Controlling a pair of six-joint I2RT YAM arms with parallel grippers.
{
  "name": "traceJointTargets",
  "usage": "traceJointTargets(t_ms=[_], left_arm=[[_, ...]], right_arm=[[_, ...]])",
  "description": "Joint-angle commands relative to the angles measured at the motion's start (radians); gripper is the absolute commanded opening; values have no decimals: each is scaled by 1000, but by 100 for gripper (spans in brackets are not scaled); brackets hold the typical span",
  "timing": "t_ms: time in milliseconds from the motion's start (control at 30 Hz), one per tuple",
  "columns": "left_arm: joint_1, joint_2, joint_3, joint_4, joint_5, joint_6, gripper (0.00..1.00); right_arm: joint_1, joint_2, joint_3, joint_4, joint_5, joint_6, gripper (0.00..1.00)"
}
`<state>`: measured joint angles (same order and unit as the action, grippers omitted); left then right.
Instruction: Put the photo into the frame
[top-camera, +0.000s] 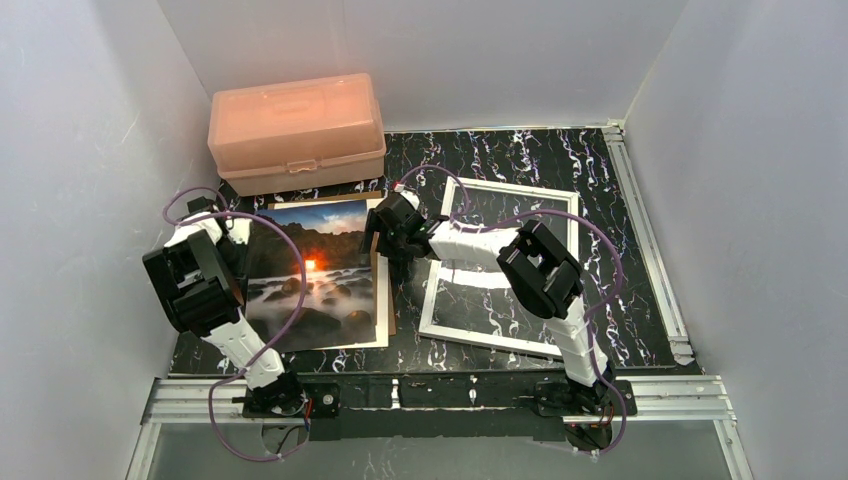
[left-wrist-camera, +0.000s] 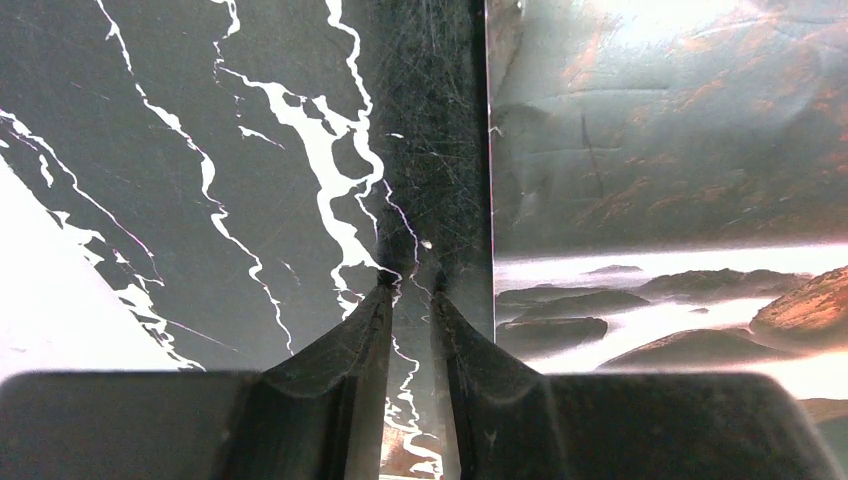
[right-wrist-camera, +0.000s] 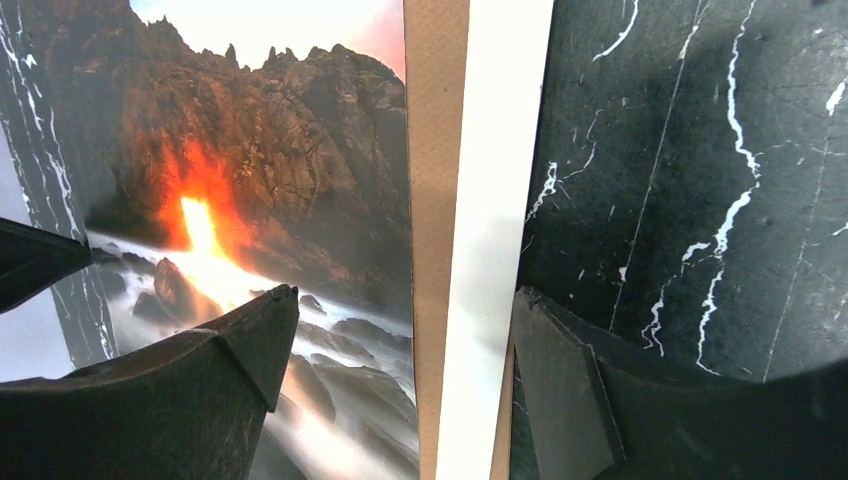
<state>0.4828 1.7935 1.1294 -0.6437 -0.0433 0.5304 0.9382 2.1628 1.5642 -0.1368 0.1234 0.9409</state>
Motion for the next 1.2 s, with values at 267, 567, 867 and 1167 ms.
traceJointTargets(t_ms=[267, 567, 867, 1167], left_arm=[[-40, 28, -71, 43, 43, -14, 18], [-52, 26, -82, 53, 43, 2, 17], [-70, 25, -85, 62, 41, 15, 17], [-72, 24, -70, 52, 33, 20, 17]], right_arm=[[2, -42, -100, 95, -92, 75, 86], [0, -75, -110, 126, -97, 52, 85], [-1, -92, -124, 97, -74, -43, 85], [-58, -30, -7, -30, 55, -238, 89]])
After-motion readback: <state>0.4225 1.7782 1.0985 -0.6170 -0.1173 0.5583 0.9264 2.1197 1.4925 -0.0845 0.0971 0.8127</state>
